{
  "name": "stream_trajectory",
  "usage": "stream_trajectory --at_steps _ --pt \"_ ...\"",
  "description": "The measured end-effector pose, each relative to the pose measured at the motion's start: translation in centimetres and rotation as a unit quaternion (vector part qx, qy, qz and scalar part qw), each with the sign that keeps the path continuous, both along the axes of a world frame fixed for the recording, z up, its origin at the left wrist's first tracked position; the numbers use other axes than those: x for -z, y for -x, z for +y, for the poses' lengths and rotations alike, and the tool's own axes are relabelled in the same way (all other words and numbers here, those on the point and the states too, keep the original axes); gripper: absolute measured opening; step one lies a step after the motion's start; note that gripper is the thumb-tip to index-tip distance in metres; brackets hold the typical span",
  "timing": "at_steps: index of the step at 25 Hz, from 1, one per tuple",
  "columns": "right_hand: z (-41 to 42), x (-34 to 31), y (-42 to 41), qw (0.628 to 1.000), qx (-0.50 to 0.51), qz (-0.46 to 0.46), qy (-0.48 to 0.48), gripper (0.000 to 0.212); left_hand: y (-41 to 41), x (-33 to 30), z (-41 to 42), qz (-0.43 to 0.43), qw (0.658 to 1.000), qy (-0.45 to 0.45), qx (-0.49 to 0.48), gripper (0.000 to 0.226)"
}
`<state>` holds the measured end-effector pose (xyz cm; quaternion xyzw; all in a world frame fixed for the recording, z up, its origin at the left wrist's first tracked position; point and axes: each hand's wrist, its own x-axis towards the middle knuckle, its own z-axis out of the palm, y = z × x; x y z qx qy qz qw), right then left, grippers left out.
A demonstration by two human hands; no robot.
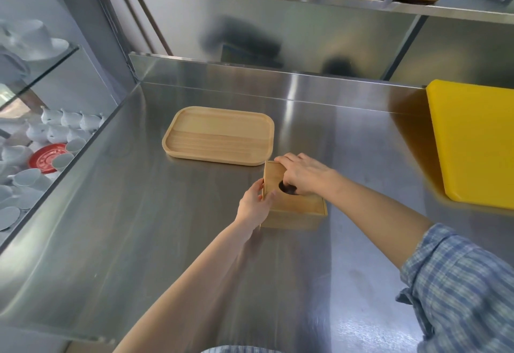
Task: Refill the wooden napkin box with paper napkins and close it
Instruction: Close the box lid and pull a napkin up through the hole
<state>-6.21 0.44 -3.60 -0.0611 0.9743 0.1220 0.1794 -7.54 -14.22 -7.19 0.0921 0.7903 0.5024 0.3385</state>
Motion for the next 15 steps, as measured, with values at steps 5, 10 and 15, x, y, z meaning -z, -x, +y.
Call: stream_trajectory --at_steps 5,10,15 --pt "0.1 0.9 -0.2 0.998 0.017 0.043 0.039 0.015 -0.2 0.1 0.2 0.01 1.0 0.004 -0.003 0.054" --pt "0.4 0.4 -0.8 0.993 0.023 0.061 0.095 0.02 -0.5 -0.2 0.2 0.049 0.999 0.021 0.012 0.05" --pt "1.0 -1.2 -2.6 0.984 0.055 0.069 0.156 0.022 -0.7 -0.6 0.2 0.061 0.998 0.025 0.015 0.043"
